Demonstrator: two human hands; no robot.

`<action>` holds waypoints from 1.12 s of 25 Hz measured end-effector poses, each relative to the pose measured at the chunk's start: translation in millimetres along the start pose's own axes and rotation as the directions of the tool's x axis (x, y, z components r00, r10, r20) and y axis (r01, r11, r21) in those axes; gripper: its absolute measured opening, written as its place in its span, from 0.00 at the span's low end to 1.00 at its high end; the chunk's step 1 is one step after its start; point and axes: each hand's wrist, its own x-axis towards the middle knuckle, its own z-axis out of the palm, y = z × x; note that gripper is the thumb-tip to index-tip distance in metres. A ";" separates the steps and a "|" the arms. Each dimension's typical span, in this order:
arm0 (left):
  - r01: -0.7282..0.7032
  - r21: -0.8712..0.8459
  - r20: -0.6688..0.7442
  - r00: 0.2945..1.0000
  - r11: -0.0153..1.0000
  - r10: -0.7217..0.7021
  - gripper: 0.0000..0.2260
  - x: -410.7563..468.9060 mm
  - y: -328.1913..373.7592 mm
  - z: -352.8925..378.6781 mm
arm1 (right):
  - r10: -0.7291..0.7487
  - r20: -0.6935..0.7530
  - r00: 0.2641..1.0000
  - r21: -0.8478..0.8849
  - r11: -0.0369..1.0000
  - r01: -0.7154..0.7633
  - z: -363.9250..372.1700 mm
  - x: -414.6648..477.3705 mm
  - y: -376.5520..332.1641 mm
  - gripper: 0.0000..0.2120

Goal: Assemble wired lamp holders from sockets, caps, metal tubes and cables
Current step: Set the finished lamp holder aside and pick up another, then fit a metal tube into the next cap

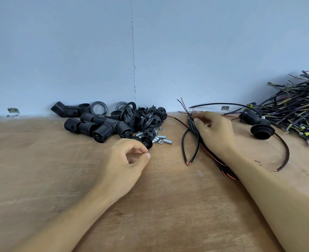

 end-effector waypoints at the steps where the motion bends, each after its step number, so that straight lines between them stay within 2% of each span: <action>1: -0.010 -0.004 -0.008 1.000 1.000 0.010 0.10 0.6 -0.5 0.4 | -0.015 0.008 1.000 -0.013 1.000 0.015 0.0 -0.8 -2.8 0.08; 6: -0.027 0.101 -0.059 0.998 0.995 0.033 0.13 4.4 -5.2 -1.7 | -0.157 0.166 0.974 -0.025 0.986 0.163 13.0 -14.5 -32.1 0.03; 7: -0.036 0.166 -0.004 0.999 0.986 0.037 0.16 5.3 -5.9 -2.6 | -0.176 0.237 0.955 0.011 0.984 0.179 17.7 -19.7 -39.4 0.04; 9: -0.112 0.348 0.161 0.985 0.931 0.059 0.24 6.0 -7.1 -4.0 | -0.221 0.386 0.896 0.038 0.974 0.224 29.5 -30.6 -50.9 0.12; 10: -0.163 0.408 0.216 0.973 0.898 0.079 0.24 6.6 -6.9 -4.2 | -0.243 0.440 0.865 0.026 0.966 0.259 35.5 -35.7 -54.3 0.15; 13: -0.207 0.384 0.193 0.971 0.900 0.141 0.18 8.1 -6.8 -5.9 | -0.289 0.490 0.823 0.041 0.950 0.309 46.3 -45.5 -59.9 0.18; 16: -0.114 0.320 0.080 0.992 0.941 0.093 0.17 9.7 -6.8 -9.8 | -0.267 0.448 0.853 0.050 0.960 0.274 45.9 -46.0 -59.9 0.17; 19: -0.084 0.295 0.024 0.996 0.952 0.080 0.16 12.5 -5.5 -11.6 | -0.229 0.405 0.885 0.068 0.973 0.221 43.8 -47.1 -60.1 0.16; 21: -0.083 0.264 0.036 0.996 0.961 0.076 0.22 12.4 -4.9 -12.4 | -0.187 0.403 0.896 0.199 0.973 0.113 43.3 -49.6 -63.0 0.16; 24: -0.133 0.227 0.068 0.990 0.965 0.121 0.27 8.1 -3.9 -12.4 | -0.127 0.442 0.888 0.452 0.886 -0.098 42.5 -52.5 -68.0 0.16; 26: -0.183 0.198 0.041 0.983 0.963 0.178 0.22 5.2 -2.9 -11.7 | -0.136 0.472 0.871 0.506 0.851 -0.142 41.9 -55.3 -70.6 0.16; 28: -0.197 0.181 0.013 0.980 0.964 0.198 0.14 3.9 -3.0 -12.2 | -0.167 0.499 0.851 0.489 0.865 -0.117 40.5 -56.8 -72.1 0.13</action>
